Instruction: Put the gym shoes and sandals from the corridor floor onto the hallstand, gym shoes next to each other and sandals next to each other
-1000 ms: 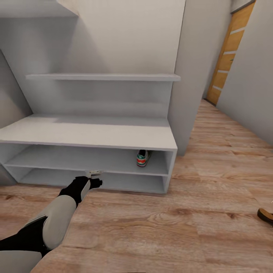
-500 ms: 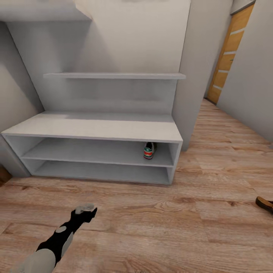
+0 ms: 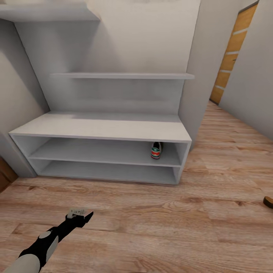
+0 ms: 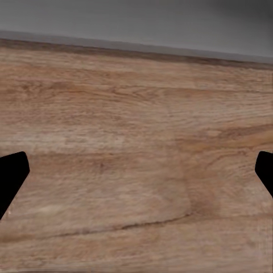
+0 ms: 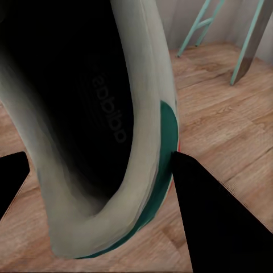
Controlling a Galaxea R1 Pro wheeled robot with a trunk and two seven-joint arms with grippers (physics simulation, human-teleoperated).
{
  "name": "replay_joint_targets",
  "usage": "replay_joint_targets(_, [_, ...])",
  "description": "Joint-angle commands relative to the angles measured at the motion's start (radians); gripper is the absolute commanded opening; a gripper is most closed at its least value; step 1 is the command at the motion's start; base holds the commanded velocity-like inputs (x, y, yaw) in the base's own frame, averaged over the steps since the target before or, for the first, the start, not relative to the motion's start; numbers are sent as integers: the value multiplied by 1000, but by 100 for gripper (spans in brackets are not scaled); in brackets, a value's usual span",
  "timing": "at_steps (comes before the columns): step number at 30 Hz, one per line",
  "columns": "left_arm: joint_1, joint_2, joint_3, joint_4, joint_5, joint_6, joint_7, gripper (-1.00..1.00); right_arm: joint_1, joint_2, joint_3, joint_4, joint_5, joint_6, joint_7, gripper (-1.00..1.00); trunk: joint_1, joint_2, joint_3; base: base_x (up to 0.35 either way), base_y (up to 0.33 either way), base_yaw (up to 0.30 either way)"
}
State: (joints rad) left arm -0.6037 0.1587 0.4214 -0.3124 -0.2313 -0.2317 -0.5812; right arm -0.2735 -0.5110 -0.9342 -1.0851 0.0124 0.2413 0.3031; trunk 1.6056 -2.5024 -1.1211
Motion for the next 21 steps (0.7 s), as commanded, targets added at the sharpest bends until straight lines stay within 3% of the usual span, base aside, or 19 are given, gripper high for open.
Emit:
replay_joint_targets(1, [-1,0,8,1,-10,-6,-4,100,-1,0,-3,-2,0,7,7,-100,0,0,-1,0,311,0])
replay_joint_targets(8, [-1,1,8,-2,-9,-6,-7,100,-1,0,-3,-4,0,7,7,-100,0,0,-1,-26,311,0])
replay_joint_targets(21, [-1,13,8,-5,-7,-6,-6,100,-1,0,-3,-5,0,7,8,-100,0,0,-1,-155,290,-2])
